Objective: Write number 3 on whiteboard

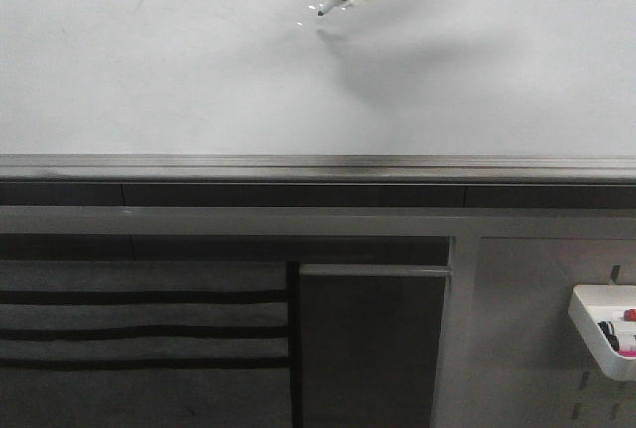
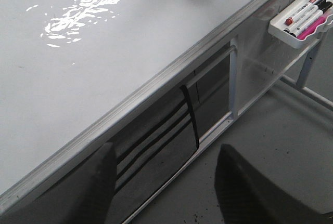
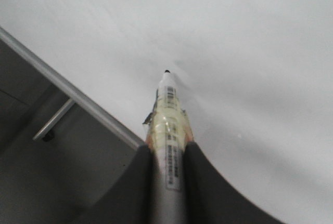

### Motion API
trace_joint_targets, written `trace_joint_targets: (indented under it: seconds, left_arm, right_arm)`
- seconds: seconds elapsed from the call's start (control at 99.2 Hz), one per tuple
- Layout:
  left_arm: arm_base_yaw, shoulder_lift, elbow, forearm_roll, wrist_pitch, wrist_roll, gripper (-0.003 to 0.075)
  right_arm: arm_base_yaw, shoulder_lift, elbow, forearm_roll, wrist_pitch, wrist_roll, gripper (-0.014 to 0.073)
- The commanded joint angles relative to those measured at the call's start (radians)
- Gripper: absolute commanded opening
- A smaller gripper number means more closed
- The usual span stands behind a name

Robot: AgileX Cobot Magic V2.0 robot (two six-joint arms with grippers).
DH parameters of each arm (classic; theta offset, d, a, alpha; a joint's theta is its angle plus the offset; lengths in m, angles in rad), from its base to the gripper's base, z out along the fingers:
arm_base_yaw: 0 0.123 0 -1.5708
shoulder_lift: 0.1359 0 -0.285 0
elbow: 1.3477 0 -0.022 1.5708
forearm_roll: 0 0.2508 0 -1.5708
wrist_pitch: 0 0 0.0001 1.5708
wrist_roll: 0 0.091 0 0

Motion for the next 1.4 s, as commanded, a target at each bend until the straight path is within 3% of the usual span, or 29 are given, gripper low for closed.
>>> trace_joint_targets:
  seconds: [0.0, 0.242, 0.494, 0.746, 1.008, 1.129, 1.261, 1.392]
  left_arm:
    - [0.004, -0.002, -0.029, -0.026, -0.068, -0.01, 0.0389]
    - [0.004, -0.002, -0.029, -0.026, -0.068, -0.01, 0.039]
    - [0.004, -0.002, -0.029, -0.026, -0.068, -0.01, 0.039]
    - [0.004, -0.002, -0.029, -0.016, -0.068, -0.01, 0.039]
    - [0.004, -0.002, -0.029, -0.016, -0.092, -0.01, 0.0389]
    - [0.004, -0.002, -0.029, -0.017, -0.093, 0.027, 0.0389]
    - [-0.005, 0.036, -0.062, -0.11, -0.01, 0.178, 0.0389]
    - [-0.048, 0.136, -0.123, -0.22, 0.091, 0.32, 0.0389]
  right_arm:
    - [-0.016, -0.021, -0.041, -0.041, -0.078, -0.001, 0.0015]
    - [-0.092, -0.041, -0.008, -0.017, 0.066, 0.009, 0.0015]
    - [-0.022, -0.003, 0.044, 0.004, -0.109, -0.008, 0.0015]
    - [-0.087, -0.041, 0.088, -0.025, 0.059, -0.008, 0.0015]
    - [0.037, 0.025, 0.103, -0.005, -0.172, -0.008, 0.0015]
    - [0.062, 0.001, 0.055, 0.011, -0.066, -0.036, 0.0015]
    - [0.157, -0.097, 0.066, 0.036, 0.126, -0.238, 0.0015]
    - [0.271, -0.177, 0.068, 0.038, 0.191, -0.355, 0.0015]
